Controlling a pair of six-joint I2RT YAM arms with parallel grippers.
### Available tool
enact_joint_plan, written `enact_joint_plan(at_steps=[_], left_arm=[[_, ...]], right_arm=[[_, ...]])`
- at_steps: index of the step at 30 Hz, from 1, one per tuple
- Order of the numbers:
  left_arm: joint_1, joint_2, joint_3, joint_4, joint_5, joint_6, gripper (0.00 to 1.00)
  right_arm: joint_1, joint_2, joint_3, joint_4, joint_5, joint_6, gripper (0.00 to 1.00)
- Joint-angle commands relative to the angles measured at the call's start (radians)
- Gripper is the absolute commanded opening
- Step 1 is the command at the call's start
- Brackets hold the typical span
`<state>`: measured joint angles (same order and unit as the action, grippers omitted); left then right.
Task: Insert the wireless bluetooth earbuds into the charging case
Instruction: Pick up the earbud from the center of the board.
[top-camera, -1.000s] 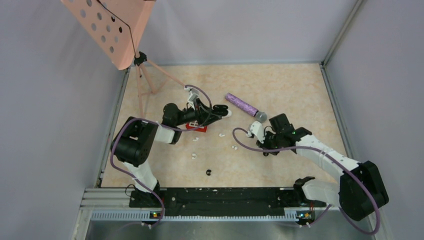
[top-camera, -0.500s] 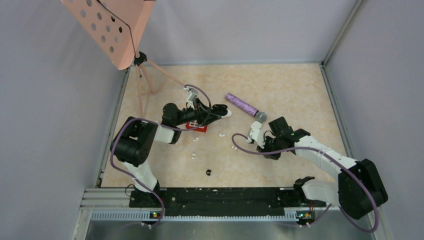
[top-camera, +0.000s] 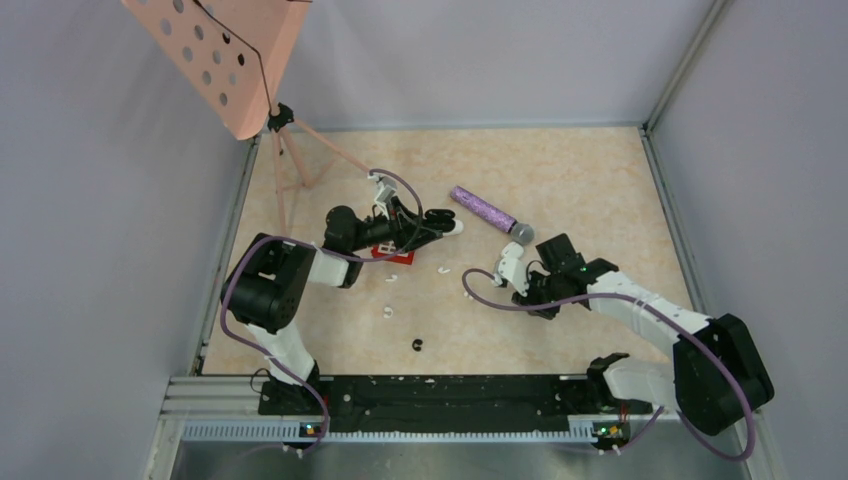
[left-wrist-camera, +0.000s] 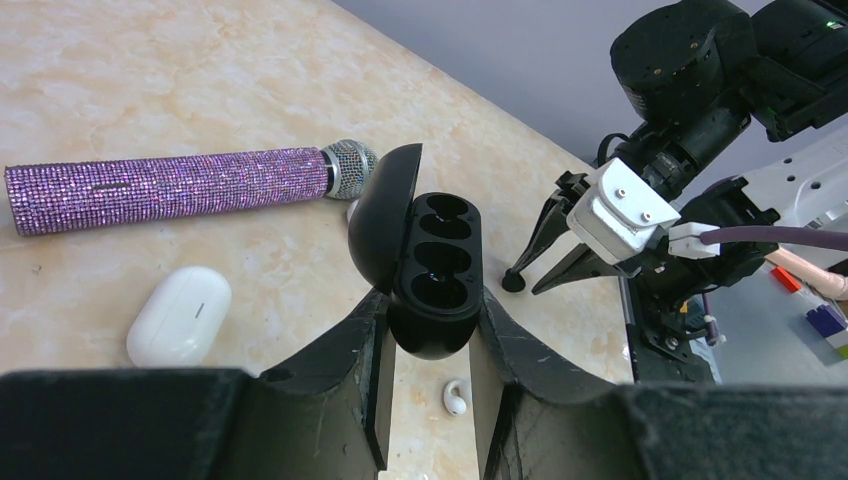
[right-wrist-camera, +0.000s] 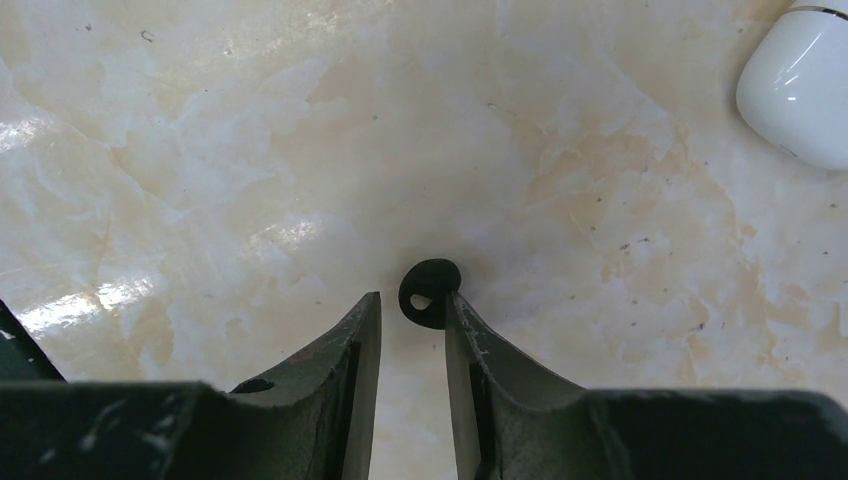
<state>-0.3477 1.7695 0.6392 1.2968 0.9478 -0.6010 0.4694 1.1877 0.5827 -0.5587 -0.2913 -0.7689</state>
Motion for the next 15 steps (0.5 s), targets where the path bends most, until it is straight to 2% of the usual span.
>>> enact_joint_plan(at_steps=[1,8,15], left_arm=[[0.006,-0.023,0.026,0.019,-0.008,-0.002,0.0],[0.005,-0.023,0.027,0.012,-0.008,0.0,0.0],[0.005,-0.024,0.027,0.001,-0.009,0.007,0.0]], right_arm=[[0.014,0.013,-0.013,0.019,-0.002,-0.021,0.3],[0.015,0.011,-0.023,0.043,0.031,-0.027,0.31],[0.017,-0.008,-0.022,0.085,0.072,-0.02,0.2]])
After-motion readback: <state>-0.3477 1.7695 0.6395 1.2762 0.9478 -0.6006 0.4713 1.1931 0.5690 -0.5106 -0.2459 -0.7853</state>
